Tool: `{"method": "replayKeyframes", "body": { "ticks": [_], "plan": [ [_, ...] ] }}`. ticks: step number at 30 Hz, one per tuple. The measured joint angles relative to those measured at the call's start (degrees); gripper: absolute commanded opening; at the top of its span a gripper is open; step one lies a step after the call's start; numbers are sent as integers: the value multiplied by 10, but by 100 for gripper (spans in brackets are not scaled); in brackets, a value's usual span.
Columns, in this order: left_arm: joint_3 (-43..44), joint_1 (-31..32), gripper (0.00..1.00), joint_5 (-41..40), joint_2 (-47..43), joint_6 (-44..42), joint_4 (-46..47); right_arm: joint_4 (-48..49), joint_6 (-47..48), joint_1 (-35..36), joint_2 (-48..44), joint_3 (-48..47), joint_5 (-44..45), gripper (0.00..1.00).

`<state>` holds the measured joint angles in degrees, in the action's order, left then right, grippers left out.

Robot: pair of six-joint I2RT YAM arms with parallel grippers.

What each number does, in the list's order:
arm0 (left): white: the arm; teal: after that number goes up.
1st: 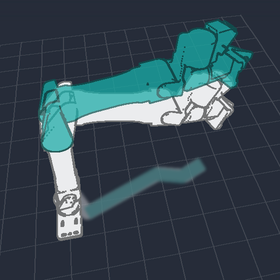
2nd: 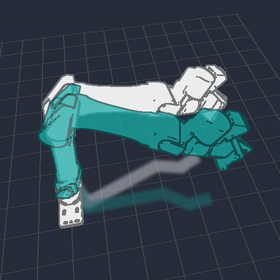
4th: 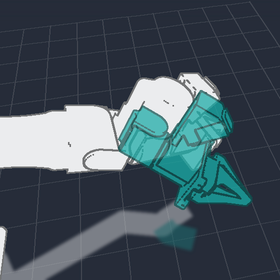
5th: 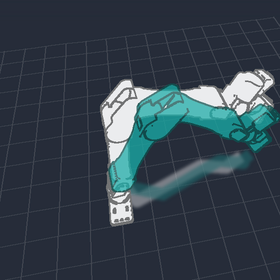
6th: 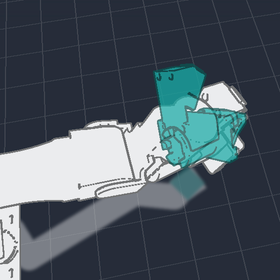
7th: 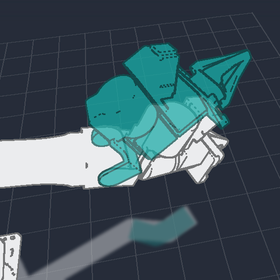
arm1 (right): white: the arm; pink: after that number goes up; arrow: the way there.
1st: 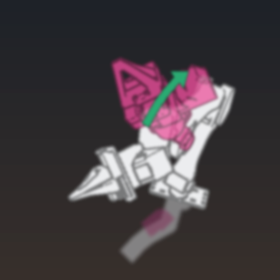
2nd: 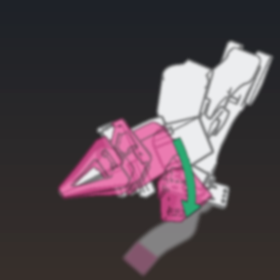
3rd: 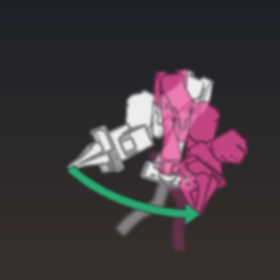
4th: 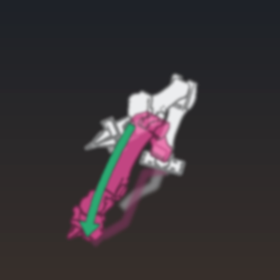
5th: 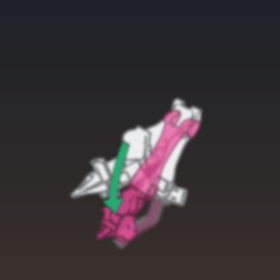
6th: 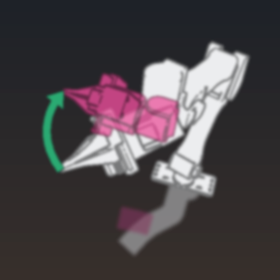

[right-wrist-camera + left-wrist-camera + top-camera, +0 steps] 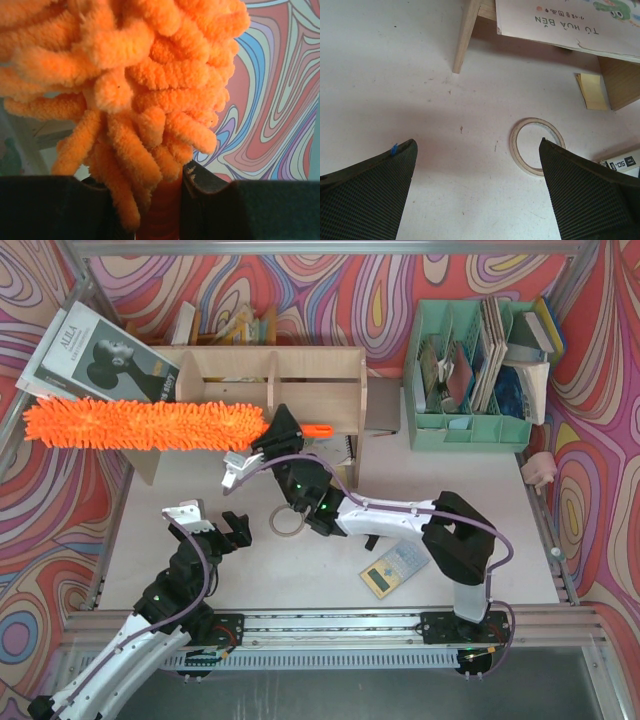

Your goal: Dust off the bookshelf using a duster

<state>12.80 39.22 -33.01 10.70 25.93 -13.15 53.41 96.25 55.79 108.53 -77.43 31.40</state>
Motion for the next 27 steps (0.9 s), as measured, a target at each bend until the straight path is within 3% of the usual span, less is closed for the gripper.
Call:
{"method": "replayKeyframes", "body": {
  "ticks": [9, 18, 27],
  "plan": [
    [0, 0, 98, 0, 0, 0, 0, 11, 4, 0, -11, 89, 19, 0],
    [0, 0, 98, 0, 0, 0, 0, 12, -3, 10, -82, 156, 43, 0],
    [0, 0, 99, 0, 0, 0, 0, -33, -123, 89, -158, 149, 61, 0]
  ]
}}
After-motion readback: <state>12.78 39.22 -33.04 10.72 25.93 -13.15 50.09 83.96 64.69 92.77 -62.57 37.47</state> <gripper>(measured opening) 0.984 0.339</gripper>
